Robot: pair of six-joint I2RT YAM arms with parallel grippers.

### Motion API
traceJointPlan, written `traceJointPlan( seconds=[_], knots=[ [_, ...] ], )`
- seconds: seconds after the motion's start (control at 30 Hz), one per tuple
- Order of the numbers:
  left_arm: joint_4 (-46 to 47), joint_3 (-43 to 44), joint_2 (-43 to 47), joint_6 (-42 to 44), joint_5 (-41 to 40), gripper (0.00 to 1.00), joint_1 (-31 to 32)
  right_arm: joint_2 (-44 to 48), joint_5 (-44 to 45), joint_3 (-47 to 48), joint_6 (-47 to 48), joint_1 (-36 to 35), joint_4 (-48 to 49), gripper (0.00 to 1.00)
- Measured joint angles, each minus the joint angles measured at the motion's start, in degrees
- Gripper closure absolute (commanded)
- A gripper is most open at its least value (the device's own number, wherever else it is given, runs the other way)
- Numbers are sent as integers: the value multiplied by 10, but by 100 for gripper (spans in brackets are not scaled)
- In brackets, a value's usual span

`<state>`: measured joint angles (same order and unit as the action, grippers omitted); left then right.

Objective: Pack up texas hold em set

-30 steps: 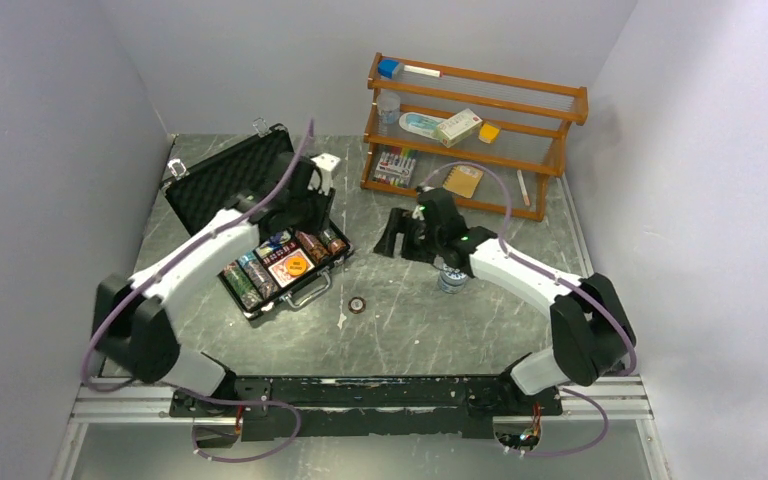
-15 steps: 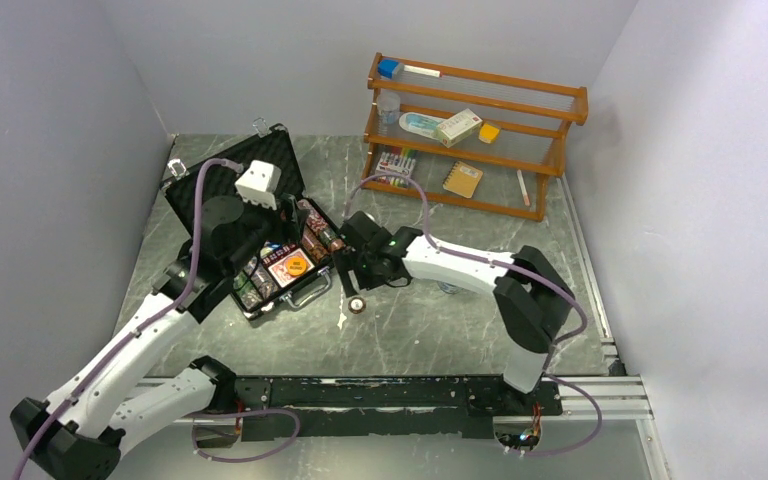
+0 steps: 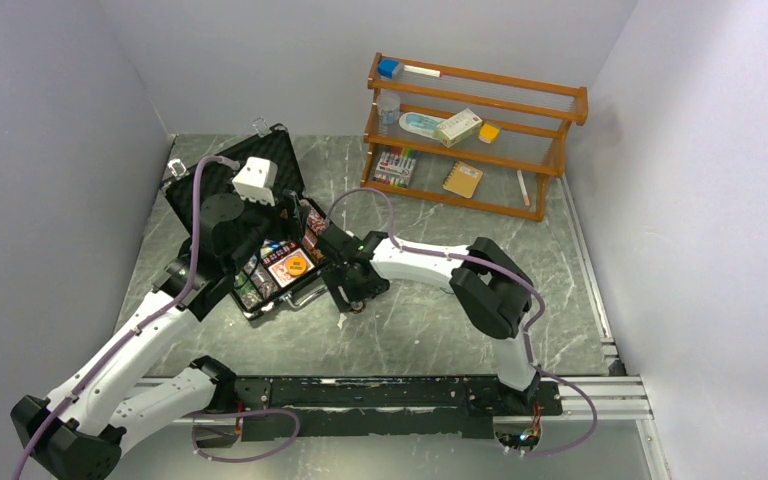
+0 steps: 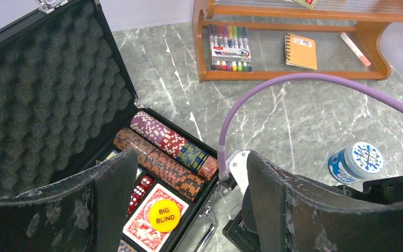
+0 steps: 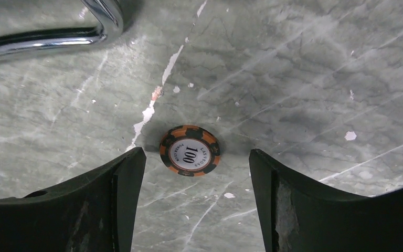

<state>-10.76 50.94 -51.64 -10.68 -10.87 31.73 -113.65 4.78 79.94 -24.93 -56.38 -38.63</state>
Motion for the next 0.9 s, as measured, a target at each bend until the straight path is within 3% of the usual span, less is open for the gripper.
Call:
traceJointPlan(
  seconds=[0.23,0.5,0.73,0.9],
  knots=[
    [1,0,1,-7,0,20,0,-13,5,7,7,-6,-23,40],
    [0,0,1,-7,0,21,0,-31,8,31,10,-6,-34,45],
    [0,0,-1,-7,0,20,0,-41,12,47,8,-6,-37,71],
    [0,0,-5,-7,-3,18,0,-38,14,45,-1,-6,-36,72]
  ],
)
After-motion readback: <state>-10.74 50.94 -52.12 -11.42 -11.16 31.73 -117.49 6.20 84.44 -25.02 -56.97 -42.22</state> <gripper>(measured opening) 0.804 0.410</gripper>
